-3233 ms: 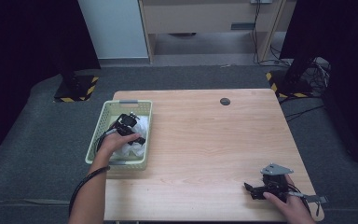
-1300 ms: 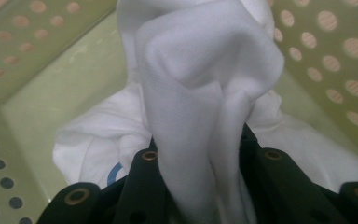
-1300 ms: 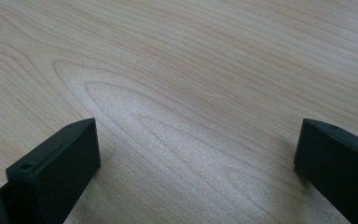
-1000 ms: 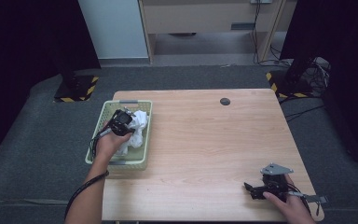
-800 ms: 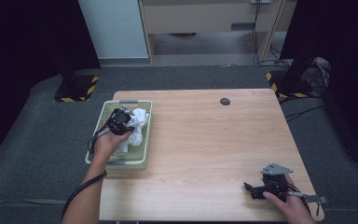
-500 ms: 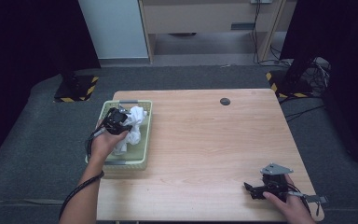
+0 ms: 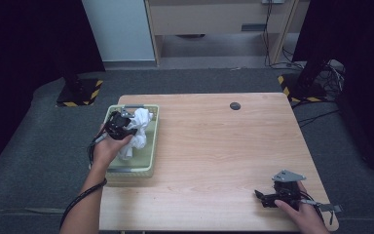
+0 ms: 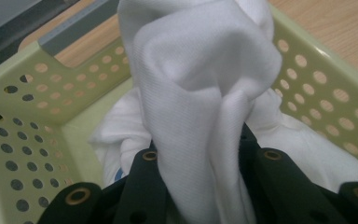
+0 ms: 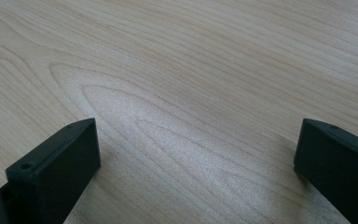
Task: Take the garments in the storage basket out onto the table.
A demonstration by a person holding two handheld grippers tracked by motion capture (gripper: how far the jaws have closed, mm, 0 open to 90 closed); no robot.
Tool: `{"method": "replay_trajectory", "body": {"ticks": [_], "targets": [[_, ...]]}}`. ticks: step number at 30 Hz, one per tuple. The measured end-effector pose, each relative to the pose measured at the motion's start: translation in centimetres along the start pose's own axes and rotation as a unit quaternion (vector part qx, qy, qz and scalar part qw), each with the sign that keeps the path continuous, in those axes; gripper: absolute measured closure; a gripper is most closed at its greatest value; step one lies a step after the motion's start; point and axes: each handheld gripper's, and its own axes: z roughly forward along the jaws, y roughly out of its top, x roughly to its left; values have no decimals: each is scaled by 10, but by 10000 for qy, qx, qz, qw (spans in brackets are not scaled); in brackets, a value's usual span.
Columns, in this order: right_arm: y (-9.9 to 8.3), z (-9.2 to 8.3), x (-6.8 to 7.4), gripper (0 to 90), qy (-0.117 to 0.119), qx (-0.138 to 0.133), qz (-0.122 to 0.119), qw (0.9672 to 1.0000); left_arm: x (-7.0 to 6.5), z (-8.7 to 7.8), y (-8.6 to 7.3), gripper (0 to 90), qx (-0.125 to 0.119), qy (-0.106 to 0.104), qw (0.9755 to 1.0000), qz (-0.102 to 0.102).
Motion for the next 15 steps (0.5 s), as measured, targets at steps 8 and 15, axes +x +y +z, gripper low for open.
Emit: {"method": "replay_trajectory", "body": {"ticks": [8,15], "targets": [[0,1,0,5,-2,-2,13,10000,-2,-9,3,739,-156,-11,9999,67],[1,1,0,5,-7,-5,1,10000,-3,-19,8,739,-306,-43,9994,119]]}}
